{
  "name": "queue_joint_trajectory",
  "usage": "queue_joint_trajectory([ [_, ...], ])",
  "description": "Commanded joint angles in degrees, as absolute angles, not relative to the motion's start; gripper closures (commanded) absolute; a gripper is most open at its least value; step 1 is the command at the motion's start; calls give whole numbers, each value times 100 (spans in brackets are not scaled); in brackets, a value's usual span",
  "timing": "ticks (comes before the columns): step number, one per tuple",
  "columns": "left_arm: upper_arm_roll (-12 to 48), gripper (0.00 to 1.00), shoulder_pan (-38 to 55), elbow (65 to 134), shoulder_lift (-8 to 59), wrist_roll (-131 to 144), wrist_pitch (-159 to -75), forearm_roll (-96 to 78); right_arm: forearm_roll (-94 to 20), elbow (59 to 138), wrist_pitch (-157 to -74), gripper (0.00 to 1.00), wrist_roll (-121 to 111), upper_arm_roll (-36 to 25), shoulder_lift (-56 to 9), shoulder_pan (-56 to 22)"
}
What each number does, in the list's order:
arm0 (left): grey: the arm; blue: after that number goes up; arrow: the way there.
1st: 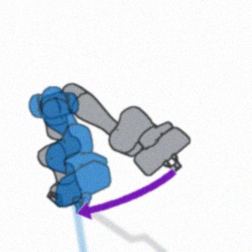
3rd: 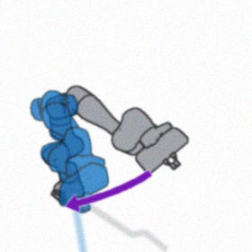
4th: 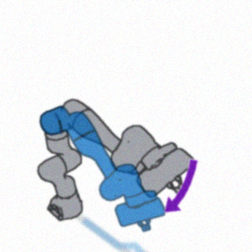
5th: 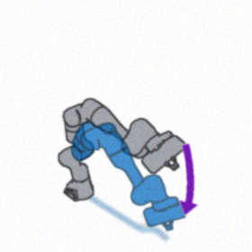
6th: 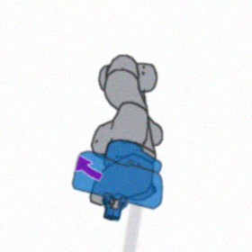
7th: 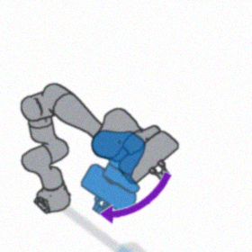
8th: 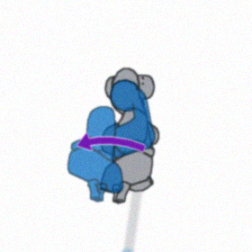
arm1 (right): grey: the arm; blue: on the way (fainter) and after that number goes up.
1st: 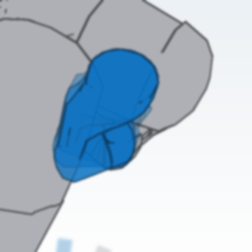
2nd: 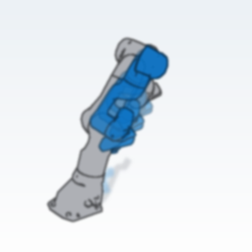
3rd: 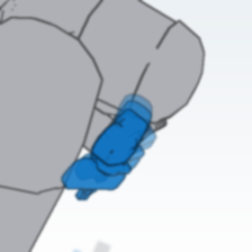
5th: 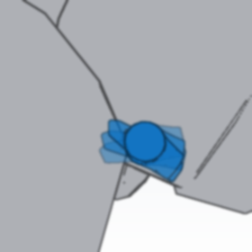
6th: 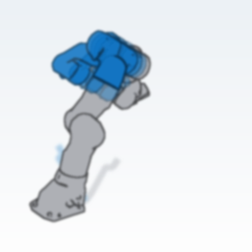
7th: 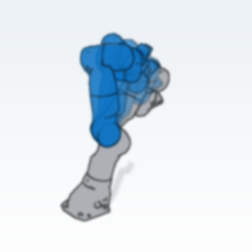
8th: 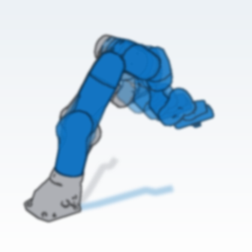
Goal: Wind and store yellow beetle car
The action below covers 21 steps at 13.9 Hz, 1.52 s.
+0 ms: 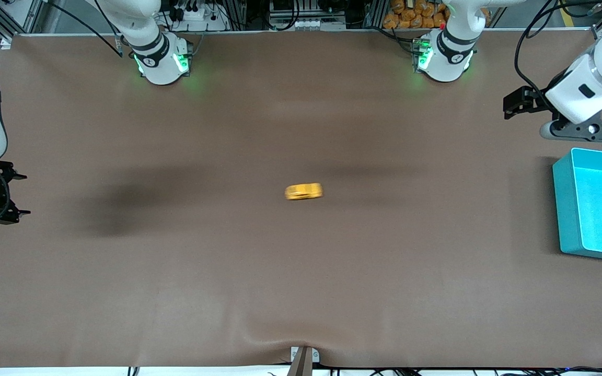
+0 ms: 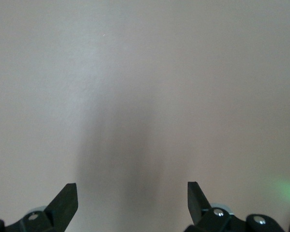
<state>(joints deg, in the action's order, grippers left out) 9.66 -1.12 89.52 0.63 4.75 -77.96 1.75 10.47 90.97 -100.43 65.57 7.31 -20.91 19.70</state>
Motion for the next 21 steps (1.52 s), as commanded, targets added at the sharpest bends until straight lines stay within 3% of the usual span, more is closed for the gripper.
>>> queue_joint_trajectory([
  [1, 1002, 0, -184, 9350, -70, 1070, -8111, 202, 993, 8913, -9695, 0, 5996, 729, -1951, 1767],
  [5, 1019, 0, -185, 10096, -333, 1862, -8638, 193, 984, 8842, -9589, 0, 4978, 817, -1846, 1556],
  [9, 1028, 0, -185, 11309, -861, 2616, -9587, -166, 749, 8649, -9519, 0, 3652, 1046, -1714, 1556],
  [15, 1423, 0, -141, 12233, -861, 4163, -10554, -308, 38, 7885, -8666, 0, 2707, 1055, -1652, 1494],
  [21, 1714, 0, -167, 13086, -748, 5851, -11793, -308, -404, 7822, -8324, 0, 458, 1055, -1373, 1503],
])
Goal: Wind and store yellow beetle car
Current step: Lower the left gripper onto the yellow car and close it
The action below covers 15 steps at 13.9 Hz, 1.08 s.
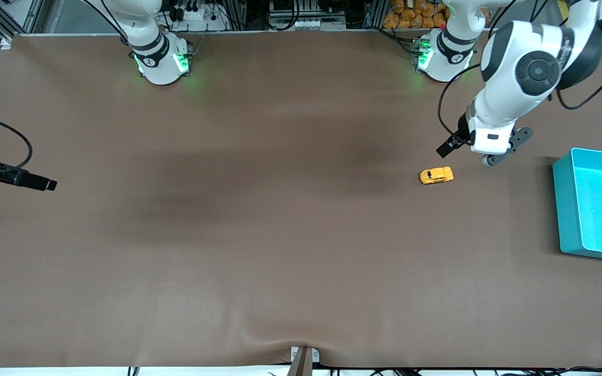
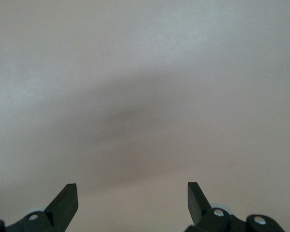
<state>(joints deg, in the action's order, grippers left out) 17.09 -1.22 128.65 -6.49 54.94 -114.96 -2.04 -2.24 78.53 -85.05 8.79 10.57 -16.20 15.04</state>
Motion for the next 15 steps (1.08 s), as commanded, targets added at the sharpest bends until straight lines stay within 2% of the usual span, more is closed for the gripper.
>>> queue_joint_trajectory([
  [1, 1714, 0, -184, 13096, -634, 6106, -11917, -308, -396, 7840, -8280, 0, 431, 1072, -1197, 1442],
  [7, 1714, 0, -456, 13096, 52, 7775, -12734, -773, -448, 8137, -8086, 0, 448, 1134, -432, 1231],
  [10, 1705, 0, -475, 13244, 237, 8761, -12980, -773, -571, 8227, -8104, 0, 439, 1038, -325, 1117],
  [11, 1705, 0, -483, 13402, 229, 8867, -13199, -773, -563, 8227, -8077, 0, 439, 802, -282, 846],
  [14, 1705, 0, -554, 13885, 272, 9035, -13946, -773, -545, 8227, -8077, 0, 422, -839, -80, -664],
  [15, 1705, 0, -554, 13974, 325, 9035, -14087, -773, -536, 8227, -8068, 0, 413, -879, -79, -659],
])
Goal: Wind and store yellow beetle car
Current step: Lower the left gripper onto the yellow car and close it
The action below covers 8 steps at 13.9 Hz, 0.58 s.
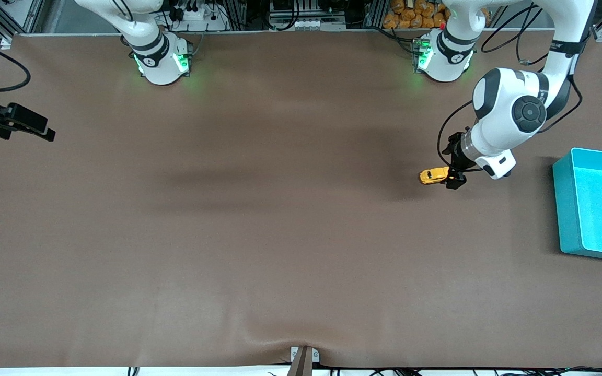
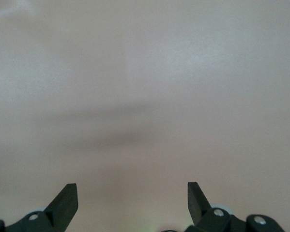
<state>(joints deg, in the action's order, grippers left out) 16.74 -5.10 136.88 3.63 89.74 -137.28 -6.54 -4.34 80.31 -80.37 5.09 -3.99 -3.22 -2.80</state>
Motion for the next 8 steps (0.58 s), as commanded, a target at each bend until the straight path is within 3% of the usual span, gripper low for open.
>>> queue_joint_trajectory([
  [1, 1696, 0, -571, 14044, 360, 9044, -14193, -773, -536, 8235, -8025, 0, 361, -827, -70, -529],
  [3, 1696, 0, -571, 14141, 456, 9044, -14378, -773, -554, 8235, -7884, 0, 273, -337, -53, 6],
  [8, 1679, 0, -571, 14168, 992, 9044, -14853, -765, -527, 8552, -7945, 0, 273, -273, 272, 35],
])
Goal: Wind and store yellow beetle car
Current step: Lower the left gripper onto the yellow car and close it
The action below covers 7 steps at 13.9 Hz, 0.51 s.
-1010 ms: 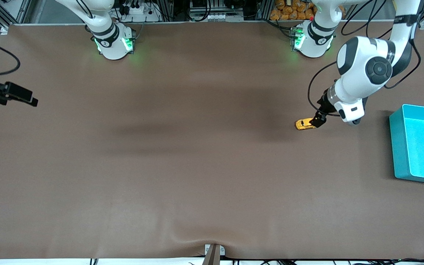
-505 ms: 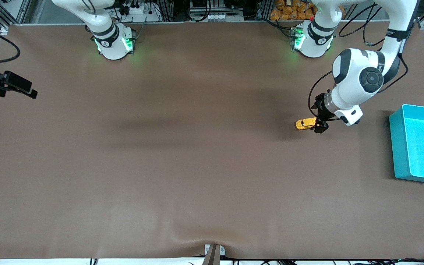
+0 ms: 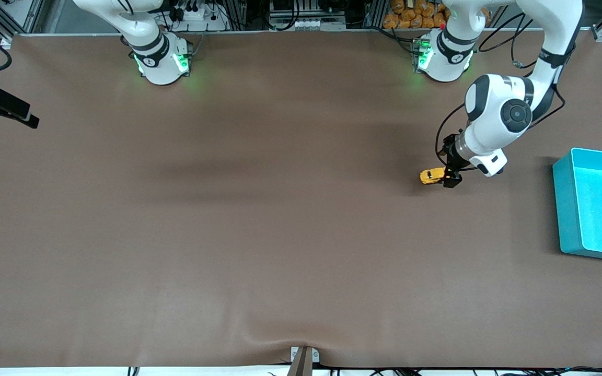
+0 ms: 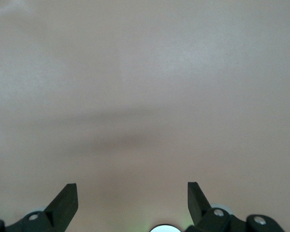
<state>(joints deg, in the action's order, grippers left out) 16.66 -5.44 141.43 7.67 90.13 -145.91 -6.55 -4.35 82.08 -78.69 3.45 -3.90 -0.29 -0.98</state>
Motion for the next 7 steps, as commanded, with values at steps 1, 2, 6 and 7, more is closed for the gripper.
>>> queue_joint_trajectory([
  [1, 1670, 0, -571, 14168, 1089, 9044, -14949, -765, -519, 8560, -7937, 0, 281, -264, 272, 44],
  [2, 1661, 0, -571, 14168, 1177, 9044, -15020, -756, -519, 8561, -7945, 0, 281, -264, 272, 61],
  [6, 1652, 0, -711, 14168, 1441, 9053, -15336, -721, -475, 8499, -8165, 0, 272, -264, 202, 79],
  [7, 1652, 0, -773, 14168, 1450, 9044, -15407, -712, -475, 8499, -8165, 0, 281, -264, 202, 70],
])
